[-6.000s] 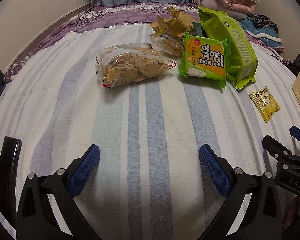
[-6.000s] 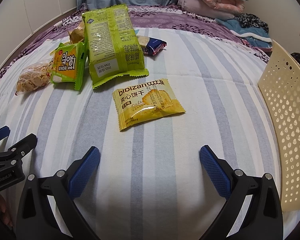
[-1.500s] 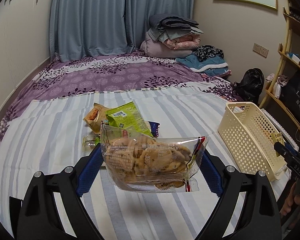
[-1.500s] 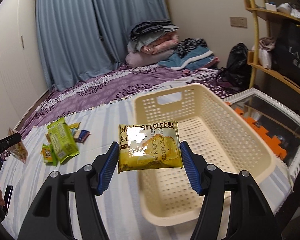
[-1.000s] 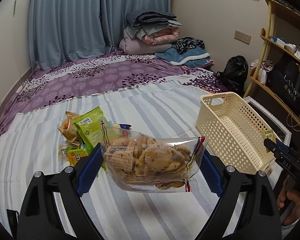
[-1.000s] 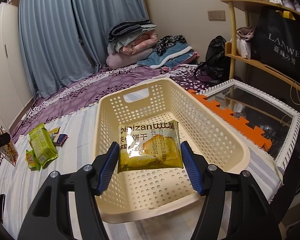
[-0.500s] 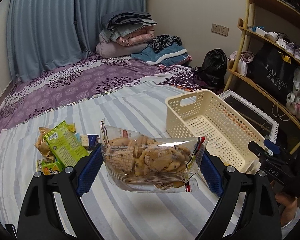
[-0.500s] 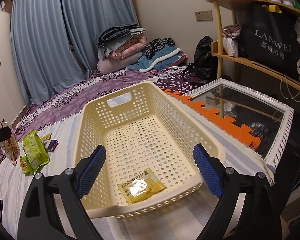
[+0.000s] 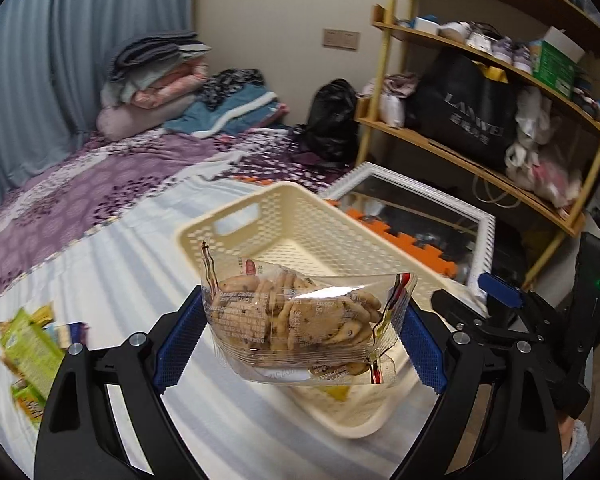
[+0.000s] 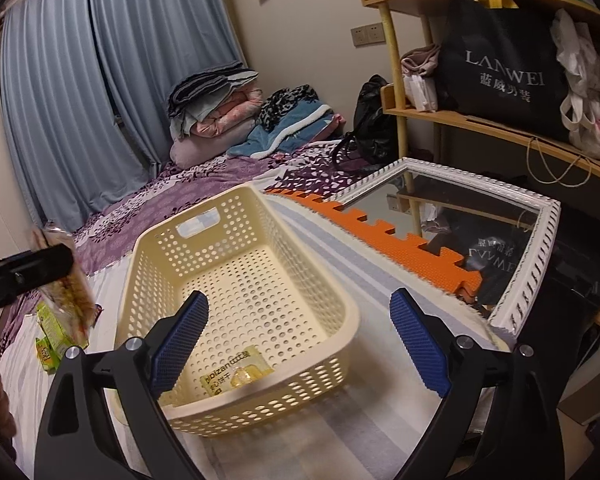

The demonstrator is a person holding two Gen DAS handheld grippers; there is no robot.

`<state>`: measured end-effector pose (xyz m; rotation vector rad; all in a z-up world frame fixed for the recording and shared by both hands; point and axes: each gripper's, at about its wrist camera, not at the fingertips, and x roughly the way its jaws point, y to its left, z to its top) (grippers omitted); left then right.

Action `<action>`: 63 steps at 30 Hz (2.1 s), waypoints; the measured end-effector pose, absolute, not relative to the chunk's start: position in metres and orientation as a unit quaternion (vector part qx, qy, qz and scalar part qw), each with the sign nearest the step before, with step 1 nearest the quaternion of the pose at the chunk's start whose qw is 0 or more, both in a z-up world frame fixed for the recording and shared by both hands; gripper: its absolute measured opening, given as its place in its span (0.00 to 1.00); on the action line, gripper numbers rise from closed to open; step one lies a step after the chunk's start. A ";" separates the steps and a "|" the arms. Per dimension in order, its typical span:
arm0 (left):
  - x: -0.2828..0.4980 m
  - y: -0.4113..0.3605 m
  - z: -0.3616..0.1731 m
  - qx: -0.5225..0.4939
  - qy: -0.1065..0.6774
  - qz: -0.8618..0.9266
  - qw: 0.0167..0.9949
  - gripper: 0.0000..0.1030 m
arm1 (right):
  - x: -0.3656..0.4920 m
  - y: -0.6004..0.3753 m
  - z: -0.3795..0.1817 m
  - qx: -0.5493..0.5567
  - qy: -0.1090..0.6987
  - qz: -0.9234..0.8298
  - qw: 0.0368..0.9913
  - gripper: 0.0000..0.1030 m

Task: Organize snacks
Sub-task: 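Lower the cookie bag into the basket and open the left tool, then move both open tools back to the snack pile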

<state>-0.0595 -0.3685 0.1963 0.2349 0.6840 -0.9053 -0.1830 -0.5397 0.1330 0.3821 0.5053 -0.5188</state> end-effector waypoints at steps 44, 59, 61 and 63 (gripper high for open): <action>-0.021 -0.290 0.200 0.057 0.347 -0.360 0.864 0.97 | -0.146 -0.490 0.167 0.155 0.236 -0.203 0.938 0.92; -0.001 -0.202 0.203 0.014 0.348 -0.288 0.892 0.97 | -0.111 -0.424 0.178 0.118 0.248 -0.144 0.951 0.95; 0.002 -0.192 0.202 0.009 0.350 -0.280 0.894 0.97 | -0.107 -0.414 0.179 0.109 0.253 -0.135 0.952 0.95; 0.004 -0.179 0.200 0.002 0.350 -0.271 0.897 0.97 | -0.103 -0.403 0.180 0.101 0.256 -0.127 0.953 0.95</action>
